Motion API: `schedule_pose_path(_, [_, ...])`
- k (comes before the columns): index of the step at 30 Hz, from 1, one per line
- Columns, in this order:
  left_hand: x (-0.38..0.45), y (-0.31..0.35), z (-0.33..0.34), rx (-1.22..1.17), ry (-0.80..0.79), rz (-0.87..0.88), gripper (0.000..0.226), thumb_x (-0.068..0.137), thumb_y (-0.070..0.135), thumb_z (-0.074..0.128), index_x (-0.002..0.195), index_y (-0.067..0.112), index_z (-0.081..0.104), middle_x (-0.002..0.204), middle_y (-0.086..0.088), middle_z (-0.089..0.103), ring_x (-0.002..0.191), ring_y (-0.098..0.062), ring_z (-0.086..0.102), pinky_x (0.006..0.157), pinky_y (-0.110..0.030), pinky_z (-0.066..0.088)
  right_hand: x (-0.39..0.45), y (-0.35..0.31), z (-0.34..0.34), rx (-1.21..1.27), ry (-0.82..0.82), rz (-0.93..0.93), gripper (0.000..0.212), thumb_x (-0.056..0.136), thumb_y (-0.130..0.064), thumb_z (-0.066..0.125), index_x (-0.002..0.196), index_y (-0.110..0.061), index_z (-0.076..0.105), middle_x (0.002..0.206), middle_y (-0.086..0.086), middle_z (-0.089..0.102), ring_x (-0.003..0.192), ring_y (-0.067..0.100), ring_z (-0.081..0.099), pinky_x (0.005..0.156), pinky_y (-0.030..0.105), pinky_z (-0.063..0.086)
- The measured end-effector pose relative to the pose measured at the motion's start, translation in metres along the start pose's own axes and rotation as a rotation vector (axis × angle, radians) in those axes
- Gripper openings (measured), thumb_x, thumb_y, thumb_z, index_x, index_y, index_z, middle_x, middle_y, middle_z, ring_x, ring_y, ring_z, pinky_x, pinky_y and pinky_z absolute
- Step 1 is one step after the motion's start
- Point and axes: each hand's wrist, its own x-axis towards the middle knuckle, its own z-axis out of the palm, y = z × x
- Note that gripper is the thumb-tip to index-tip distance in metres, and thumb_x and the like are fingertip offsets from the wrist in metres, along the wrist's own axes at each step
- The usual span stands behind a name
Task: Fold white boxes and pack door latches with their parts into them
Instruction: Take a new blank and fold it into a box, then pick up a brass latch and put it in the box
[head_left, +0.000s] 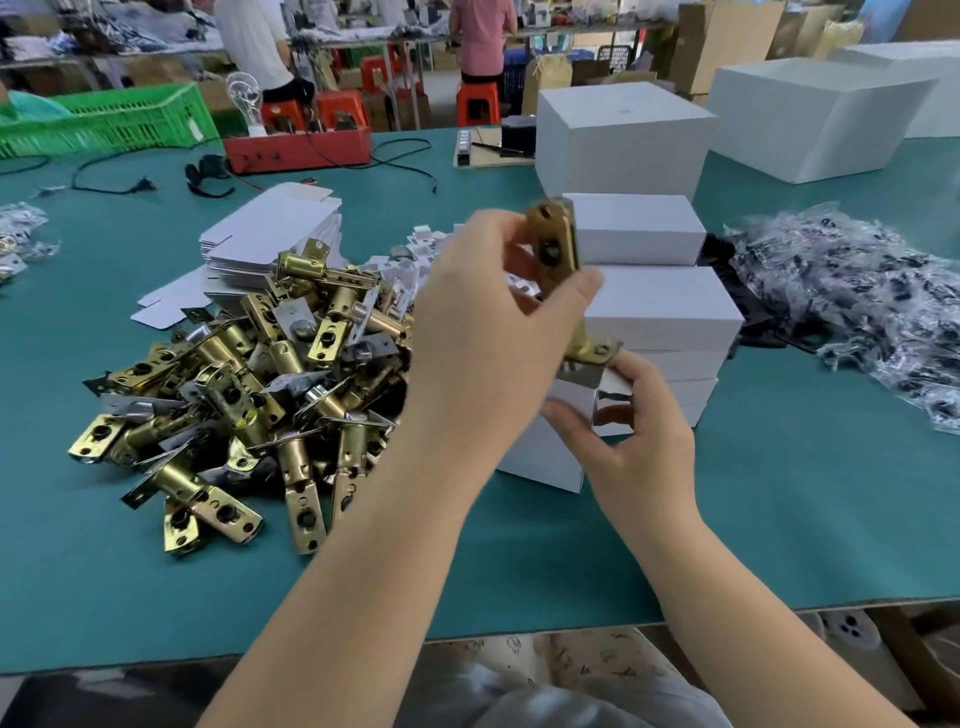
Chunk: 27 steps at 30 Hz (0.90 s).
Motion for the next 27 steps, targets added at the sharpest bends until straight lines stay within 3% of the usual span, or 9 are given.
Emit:
schedule_pose_path(4, [-0.013,-0.002,0.009,0.037,0.046,0.059,0.032,0.084,0.026,0.076,0.108,0.012,0.06,0.094,0.004,0.061,0.078,-0.011,0.059,0.069,-0.005,0.04,-0.001,-0.001,-0.001,-0.006,0.007,0.017,0.058,0.063,-0.082,0.052,0.11,-0.05,0.046,0.104,-0.03,0.056,0.083,-0.002,0.056,0.067,0.004,0.041])
schedule_pose_path(9, [-0.013,-0.009,0.007,0.12,0.052,0.122,0.033,0.084,0.023,0.075,0.108,0.007,0.06,0.095,-0.001,0.062,0.076,-0.016,0.06,0.07,-0.014,0.042,-0.001,-0.002,-0.002,-0.048,-0.013,0.007,0.053,0.068,-0.071,0.06,0.112,-0.048,0.046,0.106,-0.03,0.055,0.085,-0.004,0.056,0.07,0.003,0.041])
schedule_pose_path(11, [-0.017,-0.01,0.007,0.189,0.03,0.131,0.033,0.085,0.026,0.074,0.108,0.008,0.06,0.094,-0.001,0.062,0.073,-0.014,0.059,0.061,-0.017,0.043,-0.001,-0.003,-0.002,-0.054,-0.025,0.001,0.049,0.071,-0.065,0.068,0.112,-0.047,0.046,0.107,-0.029,0.055,0.085,-0.003,0.056,0.069,0.003,0.04])
schedule_pose_path(15, [-0.024,-0.014,0.007,0.278,0.118,0.185,0.035,0.083,0.023,0.073,0.106,0.0,0.061,0.086,-0.007,0.063,0.064,-0.016,0.055,0.057,-0.023,0.041,-0.001,-0.004,-0.002,-0.056,-0.015,0.001,0.057,0.066,-0.064,0.063,0.115,-0.038,0.05,0.107,-0.027,0.055,0.084,-0.003,0.056,0.067,0.004,0.041])
schedule_pose_path(18, [-0.027,-0.017,0.006,0.363,0.166,0.234,0.036,0.083,0.026,0.071,0.106,-0.002,0.064,0.083,-0.01,0.065,0.07,-0.023,0.059,0.061,-0.027,0.043,-0.002,-0.002,-0.002,-0.055,-0.022,-0.006,0.058,0.067,-0.064,0.056,0.117,-0.034,0.052,0.107,-0.026,0.054,0.085,-0.002,0.056,0.068,0.005,0.042])
schedule_pose_path(21, [-0.029,-0.02,0.009,0.472,0.084,0.216,0.038,0.084,0.033,0.069,0.108,0.003,0.067,0.085,-0.009,0.067,0.078,-0.028,0.06,0.068,-0.037,0.046,-0.002,0.0,-0.002,-0.059,-0.035,-0.003,0.059,0.069,-0.061,0.056,0.119,-0.029,0.055,0.108,-0.024,0.056,0.085,-0.003,0.056,0.068,0.005,0.042])
schedule_pose_path(24, [-0.033,-0.026,0.014,0.516,-0.016,0.124,0.046,0.086,0.044,0.065,0.117,0.01,0.067,0.104,-0.009,0.063,0.099,-0.029,0.056,0.083,-0.039,0.043,-0.002,0.0,-0.003,-0.044,-0.036,-0.016,0.042,0.069,-0.057,0.056,0.11,-0.049,0.049,0.106,-0.034,0.055,0.086,-0.004,0.056,0.068,0.006,0.043])
schedule_pose_path(27, [-0.036,-0.036,0.011,0.338,-0.193,0.014,0.062,0.087,0.058,0.053,0.134,0.018,0.054,0.124,-0.002,0.053,0.116,-0.019,0.046,0.098,-0.031,0.037,-0.002,-0.001,-0.004,-0.046,-0.041,-0.018,0.039,0.069,-0.056,0.058,0.105,-0.058,0.043,0.106,-0.044,0.05,0.086,-0.005,0.056,0.068,0.008,0.045])
